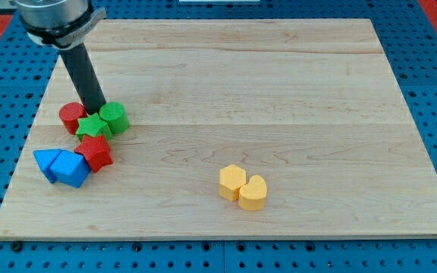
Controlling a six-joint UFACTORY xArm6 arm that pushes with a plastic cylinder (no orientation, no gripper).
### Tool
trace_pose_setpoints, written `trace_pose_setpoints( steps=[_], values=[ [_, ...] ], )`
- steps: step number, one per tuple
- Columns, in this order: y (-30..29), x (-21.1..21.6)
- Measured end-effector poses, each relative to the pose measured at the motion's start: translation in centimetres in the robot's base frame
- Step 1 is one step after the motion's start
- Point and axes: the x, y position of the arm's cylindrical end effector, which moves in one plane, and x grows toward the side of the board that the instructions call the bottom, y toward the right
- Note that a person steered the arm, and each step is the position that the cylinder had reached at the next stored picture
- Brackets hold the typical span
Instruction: Move the green circle above the green star
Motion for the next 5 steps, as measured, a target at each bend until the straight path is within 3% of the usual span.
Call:
trace_pose_setpoints(
  steps=[3, 4, 5],
  values=[
    [-0.5, 1.6],
    [2.1, -3.9],
    [6.1, -6.2]
  ],
)
